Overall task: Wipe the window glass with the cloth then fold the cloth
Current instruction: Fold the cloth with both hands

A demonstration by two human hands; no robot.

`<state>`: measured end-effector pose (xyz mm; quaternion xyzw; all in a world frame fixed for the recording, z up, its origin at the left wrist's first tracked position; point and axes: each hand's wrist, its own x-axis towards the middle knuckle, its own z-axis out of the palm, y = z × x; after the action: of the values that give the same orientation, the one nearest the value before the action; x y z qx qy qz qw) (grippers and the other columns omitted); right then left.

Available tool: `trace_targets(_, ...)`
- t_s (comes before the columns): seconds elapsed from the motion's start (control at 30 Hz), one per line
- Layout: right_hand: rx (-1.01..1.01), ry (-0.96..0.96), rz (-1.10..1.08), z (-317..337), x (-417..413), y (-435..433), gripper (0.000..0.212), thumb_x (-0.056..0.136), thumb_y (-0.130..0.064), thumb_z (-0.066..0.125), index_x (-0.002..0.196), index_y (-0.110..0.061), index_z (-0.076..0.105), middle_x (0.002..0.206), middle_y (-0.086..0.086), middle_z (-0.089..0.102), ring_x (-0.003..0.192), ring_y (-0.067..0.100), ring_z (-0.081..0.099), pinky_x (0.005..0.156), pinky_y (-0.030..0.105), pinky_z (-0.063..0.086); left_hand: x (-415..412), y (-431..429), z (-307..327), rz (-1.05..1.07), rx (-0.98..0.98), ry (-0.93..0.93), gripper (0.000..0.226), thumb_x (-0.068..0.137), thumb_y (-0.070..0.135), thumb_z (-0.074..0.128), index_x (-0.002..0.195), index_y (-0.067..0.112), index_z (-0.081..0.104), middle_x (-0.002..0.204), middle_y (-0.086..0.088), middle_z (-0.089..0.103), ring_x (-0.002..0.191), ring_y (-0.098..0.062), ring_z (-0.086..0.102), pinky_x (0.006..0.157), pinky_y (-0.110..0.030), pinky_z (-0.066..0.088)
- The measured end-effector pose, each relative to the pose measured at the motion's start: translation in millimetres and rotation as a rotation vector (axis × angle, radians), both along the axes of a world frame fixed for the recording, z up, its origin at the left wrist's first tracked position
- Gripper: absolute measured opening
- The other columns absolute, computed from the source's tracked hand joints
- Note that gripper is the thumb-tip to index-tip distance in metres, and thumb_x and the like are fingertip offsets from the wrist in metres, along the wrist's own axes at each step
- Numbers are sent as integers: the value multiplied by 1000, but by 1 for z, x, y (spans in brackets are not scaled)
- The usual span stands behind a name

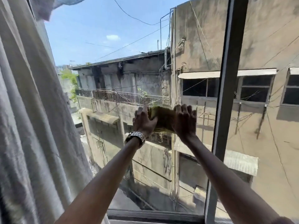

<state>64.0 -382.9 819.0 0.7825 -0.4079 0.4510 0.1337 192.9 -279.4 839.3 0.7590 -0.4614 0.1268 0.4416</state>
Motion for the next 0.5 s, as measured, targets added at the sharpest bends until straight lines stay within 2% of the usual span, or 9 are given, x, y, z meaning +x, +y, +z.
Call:
trace_targets(0.07, -6, 44, 42, -36, -6, 1, 39, 80, -20, 79, 112, -4, 65, 116, 22, 65, 107, 39, 59, 89, 47, 50, -1, 4, -44, -11, 35, 68, 46, 81, 34, 72, 113, 3, 63, 120, -19, 63, 116, -37, 55, 103, -41, 40)
trace_targets(0.1, -17, 78, 73, -60, -10, 4, 38, 78, -22, 81, 108, -4, 66, 115, 23, 64, 106, 41, 59, 88, 48, 51, -1, 9, -72, -42, 55, 121, 46, 79, 34, 70, 111, 2, 63, 115, -20, 65, 112, -37, 58, 102, -41, 41)
trace_targets(0.17, 59, 153, 207, -120, -24, 15, 38, 80, -32, 83, 102, -7, 65, 116, 20, 62, 108, 40, 57, 89, 49, 49, -3, 25, -133, -124, 96, 261, 47, 74, 35, 63, 108, 1, 62, 102, -18, 69, 97, -35, 65, 87, -43, 52)
trace_targets(0.2, 175, 191, 289, -159, -33, 24, 36, 82, -35, 82, 98, -10, 63, 113, 18, 63, 107, 38, 57, 87, 48, 48, -6, 36, -173, -153, 148, 333, 46, 74, 36, 62, 105, 2, 60, 95, -16, 69, 90, -33, 65, 79, -42, 53)
trace_targets(0.27, 564, 201, 475, -239, -58, 44, 30, 85, -31, 81, 90, -17, 55, 93, 12, 66, 87, 32, 61, 71, 41, 50, -12, 58, -258, -201, 280, 465, 40, 75, 37, 62, 100, 6, 58, 87, -14, 66, 83, -29, 63, 73, -36, 50)
trace_targets(0.33, 1051, 109, 563, -320, -88, 76, 33, 84, -25, 81, 87, -20, 49, 76, 4, 62, 64, 19, 57, 58, 32, 44, -28, 89, -346, -222, 440, 619, 29, 77, 34, 64, 94, 12, 58, 84, -9, 66, 79, -14, 62, 73, -28, 50)
trace_targets(0.37, 1253, 65, 549, -364, -104, 95, 33, 83, -22, 81, 90, -16, 50, 78, 3, 60, 64, 14, 54, 60, 31, 43, -40, 107, -394, -219, 525, 713, 24, 78, 31, 66, 92, 13, 59, 81, -5, 65, 75, -8, 60, 73, -25, 50)
trace_targets(0.43, 1536, -42, 444, -451, -136, 134, 39, 81, -14, 86, 101, -9, 54, 92, 4, 59, 77, 14, 54, 69, 32, 46, -69, 144, -482, -204, 650, 901, 23, 82, 20, 71, 95, 3, 61, 83, -6, 64, 77, -14, 57, 77, -33, 51)
trace_targets(0.5, 1774, -155, 274, -526, -174, 177, 43, 79, -5, 87, 110, -10, 56, 100, 10, 60, 85, 19, 55, 71, 32, 48, -102, 186, -555, -160, 735, 1027, 21, 85, 13, 73, 96, -1, 63, 84, -7, 63, 79, -17, 55, 78, -31, 49)
